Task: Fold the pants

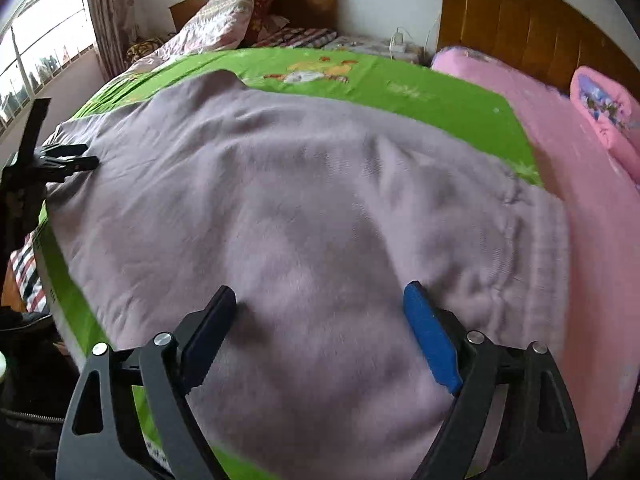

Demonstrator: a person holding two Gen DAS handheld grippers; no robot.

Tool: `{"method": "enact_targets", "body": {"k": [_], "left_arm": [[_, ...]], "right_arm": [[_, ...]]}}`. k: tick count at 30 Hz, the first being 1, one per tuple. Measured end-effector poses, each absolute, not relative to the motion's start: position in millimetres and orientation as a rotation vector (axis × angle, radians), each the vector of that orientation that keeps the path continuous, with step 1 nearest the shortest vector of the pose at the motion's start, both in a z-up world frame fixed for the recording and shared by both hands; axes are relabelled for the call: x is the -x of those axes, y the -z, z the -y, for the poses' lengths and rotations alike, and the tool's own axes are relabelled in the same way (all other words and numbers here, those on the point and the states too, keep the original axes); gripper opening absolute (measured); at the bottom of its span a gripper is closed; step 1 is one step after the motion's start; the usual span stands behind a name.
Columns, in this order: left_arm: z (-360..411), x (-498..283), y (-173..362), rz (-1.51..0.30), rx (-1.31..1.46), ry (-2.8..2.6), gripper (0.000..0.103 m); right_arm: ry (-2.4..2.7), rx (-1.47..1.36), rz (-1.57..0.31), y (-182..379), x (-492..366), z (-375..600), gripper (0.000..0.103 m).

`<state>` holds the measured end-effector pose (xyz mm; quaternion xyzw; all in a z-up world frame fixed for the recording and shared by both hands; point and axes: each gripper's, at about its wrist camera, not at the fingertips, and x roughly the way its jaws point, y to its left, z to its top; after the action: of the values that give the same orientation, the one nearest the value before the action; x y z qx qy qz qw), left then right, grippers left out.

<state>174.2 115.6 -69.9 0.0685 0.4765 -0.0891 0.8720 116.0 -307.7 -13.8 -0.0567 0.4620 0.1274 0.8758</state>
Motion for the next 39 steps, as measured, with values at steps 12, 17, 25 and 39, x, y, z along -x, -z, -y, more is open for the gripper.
{"method": "enact_targets", "body": {"k": [12,17,25,39], "left_arm": [[-21.4,-103.7,9.8,-0.771,-0.203,0.309,0.101],[56.2,-124.1,13.1,-0.791,-0.269,0.454,0.101],[136.3,-192.2,75.6,-1.035,-0.307,0.472,0.102],[1.4,-138.1,23.5,-0.852,-0.030,0.377,0.101]], "right_arm": [[-0.182,-0.012,-0.800,21.2,-43.9,355.9,0.086],[-0.208,-0.102,-0.706,-2.3,-49.5,363.2,0.086],[-0.260,-0.139,-0.835,30.6,-68.6,359.5,0.087],[-0.276,-0.044,-0.816,-24.3,-172.9,275.2,0.088]]}}
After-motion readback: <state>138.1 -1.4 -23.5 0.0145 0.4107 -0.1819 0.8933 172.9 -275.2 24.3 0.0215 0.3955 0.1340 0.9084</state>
